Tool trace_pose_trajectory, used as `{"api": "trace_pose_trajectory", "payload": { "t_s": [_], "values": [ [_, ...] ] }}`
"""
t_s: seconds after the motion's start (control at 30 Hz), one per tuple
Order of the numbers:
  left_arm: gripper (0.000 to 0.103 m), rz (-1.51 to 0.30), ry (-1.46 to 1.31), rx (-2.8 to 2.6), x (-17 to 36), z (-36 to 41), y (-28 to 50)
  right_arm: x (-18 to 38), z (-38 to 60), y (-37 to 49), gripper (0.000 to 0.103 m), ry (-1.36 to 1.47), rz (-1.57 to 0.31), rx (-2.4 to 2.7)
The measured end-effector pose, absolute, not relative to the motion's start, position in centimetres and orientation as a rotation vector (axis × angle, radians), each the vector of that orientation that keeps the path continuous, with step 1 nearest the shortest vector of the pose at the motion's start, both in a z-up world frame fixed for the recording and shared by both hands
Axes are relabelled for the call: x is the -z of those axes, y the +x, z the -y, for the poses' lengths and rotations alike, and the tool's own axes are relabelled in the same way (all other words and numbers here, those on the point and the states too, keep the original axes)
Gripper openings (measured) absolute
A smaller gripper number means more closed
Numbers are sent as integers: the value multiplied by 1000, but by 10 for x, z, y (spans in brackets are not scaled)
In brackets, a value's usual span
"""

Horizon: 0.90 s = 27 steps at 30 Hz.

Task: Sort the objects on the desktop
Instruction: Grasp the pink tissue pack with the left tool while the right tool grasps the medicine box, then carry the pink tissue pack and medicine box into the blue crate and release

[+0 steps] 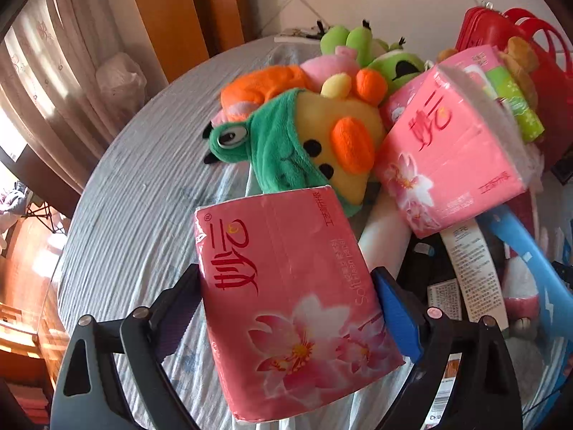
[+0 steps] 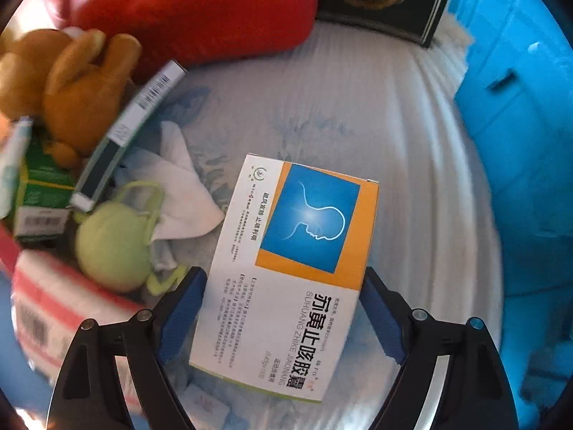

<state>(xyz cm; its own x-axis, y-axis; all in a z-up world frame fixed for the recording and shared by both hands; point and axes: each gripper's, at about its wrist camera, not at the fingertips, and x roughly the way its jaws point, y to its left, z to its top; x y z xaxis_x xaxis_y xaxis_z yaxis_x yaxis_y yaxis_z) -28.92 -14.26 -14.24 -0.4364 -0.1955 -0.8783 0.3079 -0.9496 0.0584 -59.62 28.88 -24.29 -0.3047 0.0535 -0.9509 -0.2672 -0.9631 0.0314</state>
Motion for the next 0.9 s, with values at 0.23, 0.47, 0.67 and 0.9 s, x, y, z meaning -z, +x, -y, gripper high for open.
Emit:
{"api": "trace_pose_trajectory", "payload": {
  "t_s": [0.23,0.47,0.67,0.9],
  "values": [
    [93,-129,1293,2559,85,135,-255,154,-279,-535,86,-1446,-215,-2531],
    [93,-76,1008,2704,13,128,-210,56,-275,-462,86,-1107,-162,-2672],
    [93,-68,842,2884,-41,92,-172,-14,-268,-390,86,-851,-150,-2746],
    [93,-36,760,3101,-73,23,-151,-64,-294,-312,86,-630,-146,-2752]
  ]
}}
